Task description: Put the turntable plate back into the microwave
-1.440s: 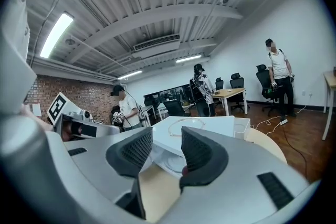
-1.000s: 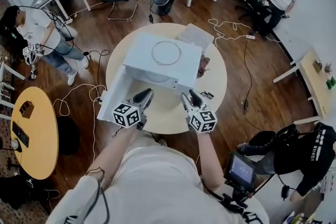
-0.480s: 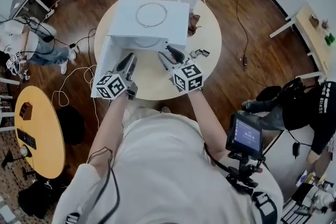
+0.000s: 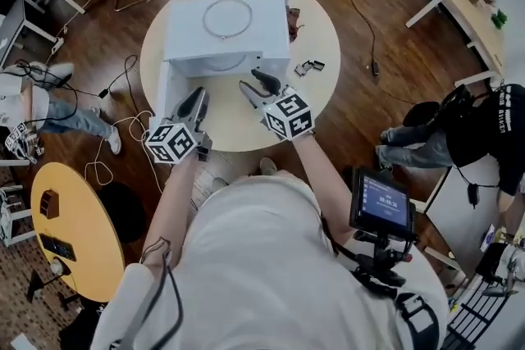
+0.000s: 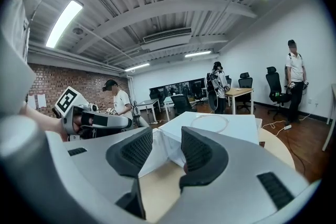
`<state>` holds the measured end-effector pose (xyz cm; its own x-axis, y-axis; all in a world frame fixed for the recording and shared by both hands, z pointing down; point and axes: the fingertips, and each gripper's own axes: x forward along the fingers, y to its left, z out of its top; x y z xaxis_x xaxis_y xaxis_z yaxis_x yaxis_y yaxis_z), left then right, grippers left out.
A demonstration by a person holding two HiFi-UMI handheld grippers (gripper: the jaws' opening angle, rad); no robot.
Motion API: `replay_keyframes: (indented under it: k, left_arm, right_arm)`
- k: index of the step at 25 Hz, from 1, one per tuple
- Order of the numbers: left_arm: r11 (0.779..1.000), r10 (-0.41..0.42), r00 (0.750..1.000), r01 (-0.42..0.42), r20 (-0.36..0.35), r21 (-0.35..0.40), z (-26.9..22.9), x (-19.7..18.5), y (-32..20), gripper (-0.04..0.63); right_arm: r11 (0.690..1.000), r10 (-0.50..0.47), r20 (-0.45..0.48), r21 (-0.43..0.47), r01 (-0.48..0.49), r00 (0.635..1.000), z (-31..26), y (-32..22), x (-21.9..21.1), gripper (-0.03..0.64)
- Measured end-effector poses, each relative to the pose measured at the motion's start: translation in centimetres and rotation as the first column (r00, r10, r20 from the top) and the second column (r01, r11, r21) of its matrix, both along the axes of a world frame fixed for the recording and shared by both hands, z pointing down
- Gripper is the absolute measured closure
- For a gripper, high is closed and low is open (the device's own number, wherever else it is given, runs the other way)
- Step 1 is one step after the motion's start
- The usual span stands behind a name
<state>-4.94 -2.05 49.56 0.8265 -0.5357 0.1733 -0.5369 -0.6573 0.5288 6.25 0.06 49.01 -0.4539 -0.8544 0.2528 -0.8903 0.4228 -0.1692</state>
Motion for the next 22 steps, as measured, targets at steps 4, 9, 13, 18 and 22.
replay_keyframes:
  k: [4,9,13,18,22]
  left_arm:
    - [0.999,0.040,0.999,-0.040,0.032,-0.007,1.2,-2.2,0.5,0.558]
    - [0.996,0.076,0.996,-0.073,0.054,-0.049,4.1,-4.9,1.1,0.558]
    - [0.991,0.110,0.991,-0.104,0.073,-0.079,6.3,-6.3,1.8,0.558]
    - [0.984,0.141,0.984,-0.127,0.108,-0.128,8.6,-7.3,2.4,0.558]
    - [0.980,0.152,0.980,-0.132,0.128,-0.151,9.2,-7.6,2.5,0.559]
  right_arm:
    - [0.998,0.025,-0.007,-0.050,-0.025,1.000,1.9,1.0,-2.1,0.448]
    - [0.991,0.049,-0.008,-0.121,-0.050,0.999,4.8,2.8,-4.2,0.448]
    - [0.983,0.067,-0.031,-0.171,-0.072,0.997,7.2,4.3,-5.0,0.448]
    - [0.967,0.177,0.054,-0.193,-0.164,0.983,7.0,5.1,-2.8,0.448]
    - [0.964,0.211,0.042,-0.177,-0.200,0.977,6.1,5.1,-1.3,0.448]
